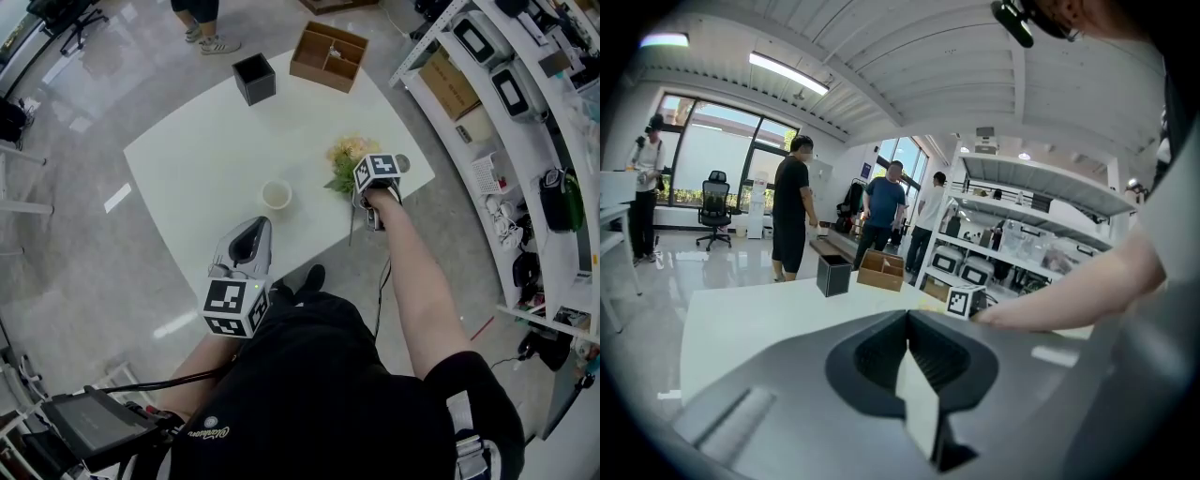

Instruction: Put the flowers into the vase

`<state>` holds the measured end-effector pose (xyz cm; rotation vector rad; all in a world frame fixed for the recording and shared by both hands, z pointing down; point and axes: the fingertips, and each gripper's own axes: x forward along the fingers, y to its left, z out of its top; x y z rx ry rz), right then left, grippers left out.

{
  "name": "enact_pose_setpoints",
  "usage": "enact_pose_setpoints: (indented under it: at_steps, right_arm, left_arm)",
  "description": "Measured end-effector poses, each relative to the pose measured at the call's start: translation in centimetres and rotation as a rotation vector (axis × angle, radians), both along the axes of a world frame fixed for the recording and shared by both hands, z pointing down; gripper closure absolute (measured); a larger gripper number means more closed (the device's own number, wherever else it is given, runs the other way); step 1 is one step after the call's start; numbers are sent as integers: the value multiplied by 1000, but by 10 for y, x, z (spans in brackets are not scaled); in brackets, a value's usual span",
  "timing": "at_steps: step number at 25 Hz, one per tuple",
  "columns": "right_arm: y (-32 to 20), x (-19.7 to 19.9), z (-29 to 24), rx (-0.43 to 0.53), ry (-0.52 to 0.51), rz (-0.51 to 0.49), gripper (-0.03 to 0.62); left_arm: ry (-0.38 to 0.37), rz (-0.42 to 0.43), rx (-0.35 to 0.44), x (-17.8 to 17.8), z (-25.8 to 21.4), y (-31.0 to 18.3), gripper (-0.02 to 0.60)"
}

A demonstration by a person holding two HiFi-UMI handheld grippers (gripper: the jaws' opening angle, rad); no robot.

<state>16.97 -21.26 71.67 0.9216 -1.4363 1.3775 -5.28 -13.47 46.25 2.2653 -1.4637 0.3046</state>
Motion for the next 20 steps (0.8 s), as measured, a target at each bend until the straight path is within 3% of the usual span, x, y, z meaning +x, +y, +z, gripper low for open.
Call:
enact_pose_setpoints:
  at_steps: [13,20]
  right_arm:
    - [1,0,-2,30,23,4,557]
    - [-6,-1,-10,106,13,24,559]
  left_arm:
    - [15,0,-3,1,-1,0,575]
    - [22,10,3,2,-3,-1,575]
